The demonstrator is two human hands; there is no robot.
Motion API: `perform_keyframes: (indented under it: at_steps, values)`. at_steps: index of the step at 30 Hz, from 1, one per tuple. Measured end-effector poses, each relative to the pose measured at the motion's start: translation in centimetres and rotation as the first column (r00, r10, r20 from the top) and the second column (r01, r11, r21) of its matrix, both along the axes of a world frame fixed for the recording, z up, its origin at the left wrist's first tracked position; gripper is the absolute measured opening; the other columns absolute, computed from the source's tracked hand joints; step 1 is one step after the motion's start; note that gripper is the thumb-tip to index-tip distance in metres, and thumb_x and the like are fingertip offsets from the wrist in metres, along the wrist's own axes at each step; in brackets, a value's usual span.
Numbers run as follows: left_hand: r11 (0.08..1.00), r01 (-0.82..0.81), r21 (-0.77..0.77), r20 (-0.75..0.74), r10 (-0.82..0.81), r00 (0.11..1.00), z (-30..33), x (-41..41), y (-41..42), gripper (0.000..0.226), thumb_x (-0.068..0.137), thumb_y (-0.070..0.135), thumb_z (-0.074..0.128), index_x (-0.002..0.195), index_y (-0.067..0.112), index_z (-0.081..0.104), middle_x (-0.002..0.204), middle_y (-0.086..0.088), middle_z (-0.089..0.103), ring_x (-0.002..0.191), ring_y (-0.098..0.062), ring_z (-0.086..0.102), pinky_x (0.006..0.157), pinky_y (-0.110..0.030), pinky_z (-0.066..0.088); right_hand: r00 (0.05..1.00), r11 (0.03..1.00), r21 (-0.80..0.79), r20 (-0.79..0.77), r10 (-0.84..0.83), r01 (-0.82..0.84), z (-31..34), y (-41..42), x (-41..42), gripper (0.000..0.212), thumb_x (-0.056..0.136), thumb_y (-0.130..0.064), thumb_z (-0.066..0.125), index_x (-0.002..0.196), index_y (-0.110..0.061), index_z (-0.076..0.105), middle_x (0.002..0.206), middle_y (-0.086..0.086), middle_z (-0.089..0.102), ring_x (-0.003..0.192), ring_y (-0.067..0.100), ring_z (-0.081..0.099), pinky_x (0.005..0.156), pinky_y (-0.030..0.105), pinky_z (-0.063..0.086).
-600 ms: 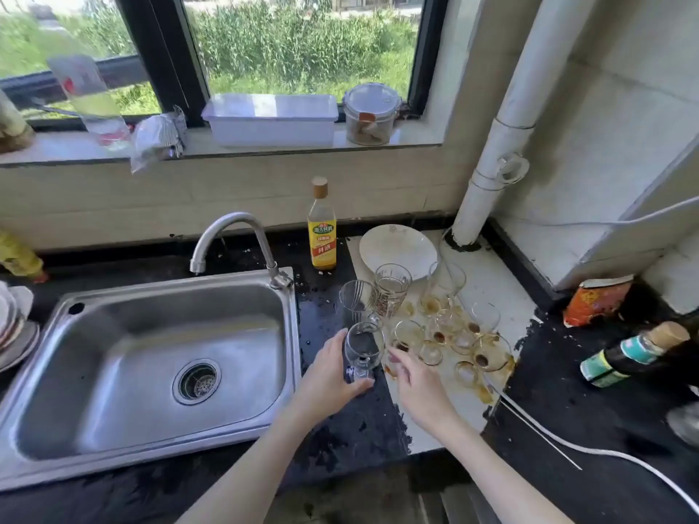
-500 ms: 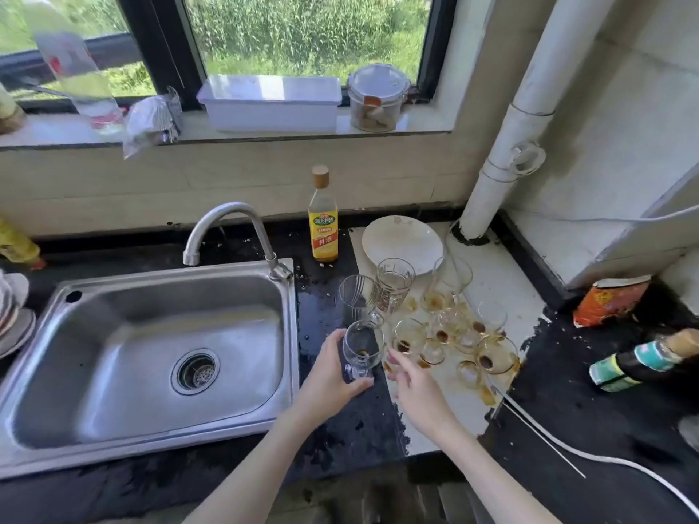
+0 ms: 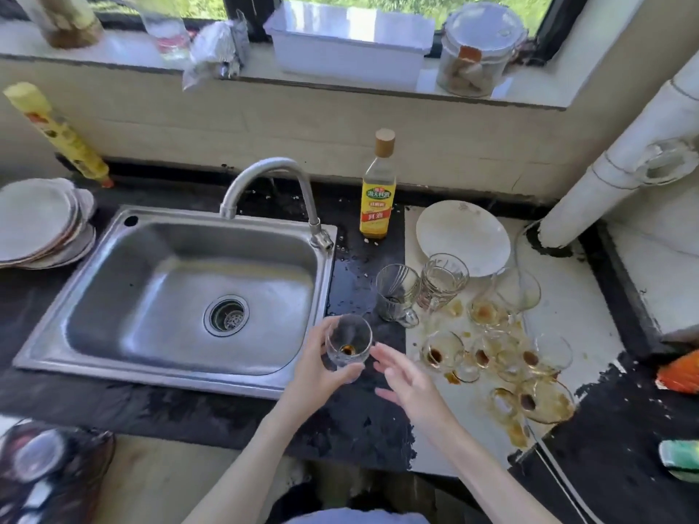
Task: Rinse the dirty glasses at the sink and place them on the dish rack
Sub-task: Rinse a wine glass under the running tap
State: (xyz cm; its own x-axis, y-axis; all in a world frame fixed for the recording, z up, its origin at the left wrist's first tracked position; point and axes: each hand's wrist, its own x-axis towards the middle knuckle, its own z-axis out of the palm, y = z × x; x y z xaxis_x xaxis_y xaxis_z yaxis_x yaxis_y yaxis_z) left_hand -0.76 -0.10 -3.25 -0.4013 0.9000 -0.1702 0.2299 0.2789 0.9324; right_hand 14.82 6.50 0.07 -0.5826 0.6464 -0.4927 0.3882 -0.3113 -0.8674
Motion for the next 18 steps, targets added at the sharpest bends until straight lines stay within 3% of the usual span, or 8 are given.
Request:
perform_keyframes:
  at_steps: [3, 6, 9, 12, 15, 18]
  values:
    - [0.997, -0.080, 0.000, 0.056, 0.080, 0.995, 0.0, -2.5, -1.0, 0.067, 0.068, 0.027, 0.079, 0.122, 0.033, 0.041, 0.120, 0.012, 0.056, 0.108, -0.002, 0.057, 0.095, -0.024, 0.046, 0.997, 0.997, -0.036, -0.027, 0.066, -0.067, 0.3, 0.4, -2.6, 0.036, 0.102, -0.015, 0.034, 0.136, -0.025, 0.042, 0.136, -0.011, 0.050, 0.127, 0.006, 0.045, 0.101, 0.032, 0.046]
    - [0.987, -0.157, 0.017, 0.059, 0.156, 0.986, 0.4, -5.1, -1.7, 0.066, 0.070, 0.024, 0.081, 0.120, 0.038, 0.039, 0.118, 0.014, 0.053, 0.103, 0.004, 0.056, 0.090, -0.019, 0.047, 0.993, 0.992, -0.062, -0.051, 0.107, -0.110, 0.9, 0.9, -5.5, 0.032, 0.102, -0.017, 0.036, 0.131, -0.026, 0.045, 0.130, -0.011, 0.056, 0.122, 0.007, 0.050, 0.098, 0.031, 0.048]
    - [0.966, -0.257, 0.036, 0.132, 0.250, 0.959, 0.7, -8.6, -2.0, 0.069, 0.069, 0.022, 0.080, 0.126, 0.030, 0.042, 0.119, 0.010, 0.053, 0.097, 0.003, 0.058, 0.086, -0.019, 0.050, 0.995, 0.993, -0.076, -0.048, 0.089, -0.092, 1.2, 2.0, -9.8, 0.028, 0.101, -0.018, 0.038, 0.127, -0.023, 0.047, 0.121, -0.007, 0.062, 0.116, 0.010, 0.055, 0.098, 0.034, 0.049]
    - [0.963, -0.260, 0.068, 0.177, 0.244, 0.953, 1.0, -13.3, -1.7, 0.068, 0.069, 0.020, 0.080, 0.126, 0.025, 0.044, 0.116, 0.007, 0.053, 0.094, -0.003, 0.058, 0.084, -0.021, 0.051, 0.999, 0.995, 0.093, 0.048, 0.023, -0.027, 0.3, 4.4, -14.9, 0.033, 0.100, -0.016, 0.041, 0.132, -0.018, 0.048, 0.122, -0.005, 0.059, 0.119, 0.015, 0.053, 0.102, 0.039, 0.044]
    - [0.976, -0.206, 0.076, 0.213, 0.186, 0.959, 0.9, -18.2, -1.1, 0.056, 0.071, 0.009, 0.079, 0.111, 0.034, 0.047, 0.110, 0.006, 0.052, 0.078, 0.000, 0.057, 0.073, -0.018, 0.050, 0.962, 0.932, 0.347, 0.206, -0.181, 0.101, -1.4, 7.9, -19.7, 0.044, 0.098, -0.014, 0.043, 0.142, -0.010, 0.037, 0.142, 0.006, 0.043, 0.129, 0.022, 0.043, 0.110, 0.035, 0.033]
    - [0.988, -0.143, 0.065, 0.202, 0.128, 0.971, 0.4, -22.0, -0.2, 0.051, 0.071, 0.005, 0.078, 0.102, 0.034, 0.048, 0.097, 0.007, 0.051, 0.066, -0.001, 0.054, 0.067, -0.021, 0.048, 0.909, 0.875, 0.485, 0.356, -0.219, 0.021, -2.8, 11.4, -23.3, 0.055, 0.098, -0.016, 0.042, 0.148, -0.007, 0.021, 0.155, 0.008, 0.022, 0.142, 0.022, 0.023, 0.114, 0.031, 0.019]
